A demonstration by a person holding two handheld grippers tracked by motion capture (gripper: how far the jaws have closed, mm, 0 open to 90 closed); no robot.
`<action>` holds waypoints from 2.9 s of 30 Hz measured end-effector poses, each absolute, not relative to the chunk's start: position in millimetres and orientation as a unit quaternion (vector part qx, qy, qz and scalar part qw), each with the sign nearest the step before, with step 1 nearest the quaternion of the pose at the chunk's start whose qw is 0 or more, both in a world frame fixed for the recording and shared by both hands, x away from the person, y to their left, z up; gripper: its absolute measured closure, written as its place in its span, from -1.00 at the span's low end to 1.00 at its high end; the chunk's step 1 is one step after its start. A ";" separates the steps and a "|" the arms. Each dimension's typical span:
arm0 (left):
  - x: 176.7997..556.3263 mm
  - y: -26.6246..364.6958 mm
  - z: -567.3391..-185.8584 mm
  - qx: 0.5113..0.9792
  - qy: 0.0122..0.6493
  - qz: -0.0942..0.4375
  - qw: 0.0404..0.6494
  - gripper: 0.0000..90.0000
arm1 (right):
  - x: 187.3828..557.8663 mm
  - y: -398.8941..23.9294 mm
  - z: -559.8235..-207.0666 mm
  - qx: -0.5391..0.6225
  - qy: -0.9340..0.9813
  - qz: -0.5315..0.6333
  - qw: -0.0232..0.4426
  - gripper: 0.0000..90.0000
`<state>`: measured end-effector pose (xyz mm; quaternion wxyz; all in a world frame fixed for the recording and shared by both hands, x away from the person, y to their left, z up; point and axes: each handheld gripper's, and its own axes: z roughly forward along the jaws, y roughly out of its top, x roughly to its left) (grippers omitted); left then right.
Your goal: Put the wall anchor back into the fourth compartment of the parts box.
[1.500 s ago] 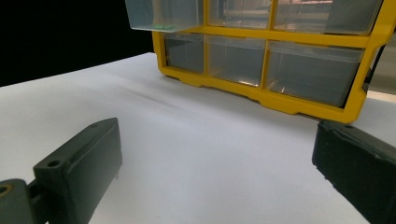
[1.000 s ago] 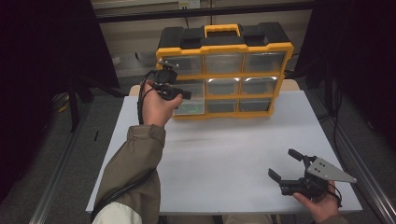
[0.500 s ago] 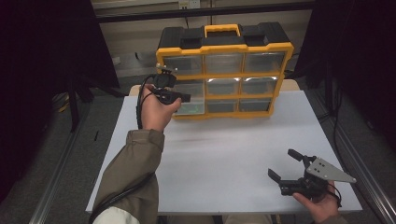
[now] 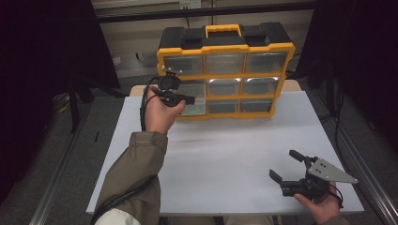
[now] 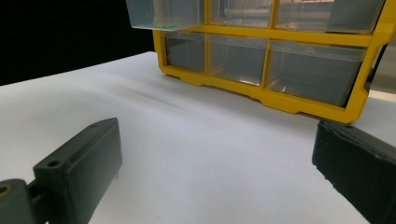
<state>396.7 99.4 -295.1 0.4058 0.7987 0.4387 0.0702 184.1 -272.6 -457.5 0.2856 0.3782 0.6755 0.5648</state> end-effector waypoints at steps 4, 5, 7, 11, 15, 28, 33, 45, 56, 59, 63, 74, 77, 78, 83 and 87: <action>396.6 98.8 -297.5 0.798 0.438 0.068 0.408 1.00 | 184.2 -272.6 -457.5 0.378 0.676 0.565 0.285 -0.97; 396.7 98.7 -297.7 0.798 0.438 0.068 0.408 1.00 | 184.1 -272.0 -457.6 0.382 0.673 0.566 0.284 -0.97; 396.7 97.9 -298.1 0.800 0.436 0.068 0.406 1.00 | 184.0 -272.5 -457.4 0.379 0.676 0.565 0.285 -0.97; 395.8 94.9 -298.2 0.801 0.432 0.066 0.409 1.00 | 184.3 -272.5 -457.6 0.379 0.675 0.565 0.286 -0.97; 393.8 90.8 -299.0 0.804 0.427 0.064 0.409 1.00 | 184.2 -272.9 -457.4 0.377 0.676 0.566 0.285 -0.97; 386.6 85.8 -308.6 0.808 0.414 0.054 0.415 1.00 | 184.2 -272.9 -457.3 0.377 0.676 0.566 0.285 -0.97; 383.5 83.8 -314.8 0.809 0.411 0.042 0.419 0.76 | 184.1 -272.8 -457.4 0.377 0.676 0.566 0.285 -0.97; 374.7 79.0 -330.2 0.808 0.404 0.011 0.427 0.25 | 184.1 -272.3 -457.4 0.378 0.675 0.565 0.287 -0.97; 369.4 81.4 -342.5 0.805 0.398 0.031 0.439 -0.02 | 184.1 -272.5 -457.4 0.377 0.675 0.566 0.285 -0.97; 368.3 83.8 -342.7 0.803 0.397 0.050 0.442 0.09 | 184.0 -272.3 -457.4 0.378 0.675 0.565 0.286 -0.97; 368.9 87.8 -343.5 0.806 0.400 0.073 0.431 0.44 | 184.0 -272.1 -457.4 0.378 0.675 0.565 0.286 -0.97; 373.0 96.5 -341.7 0.784 0.413 0.120 0.448 0.96 | 184.4 -272.4 -457.5 0.378 0.675 0.565 0.286 -0.97; 373.3 97.8 -341.8 0.775 0.418 0.132 0.455 1.00 | 184.2 -272.7 -457.4 0.378 0.676 0.565 0.285 -0.97; 373.3 98.1 -341.7 0.774 0.418 0.135 0.456 1.00 | 184.0 -272.5 -457.3 0.378 0.676 0.565 0.285 -0.97; 373.9 99.6 -340.7 0.767 0.424 0.147 0.458 1.00 | 184.4 -271.5 -457.4 0.376 0.675 0.567 0.285 -0.97; 374.6 101.1 -342.1 0.765 0.428 0.152 0.458 1.00 | 185.7 -271.3 -457.4 0.374 0.676 0.567 0.286 -0.97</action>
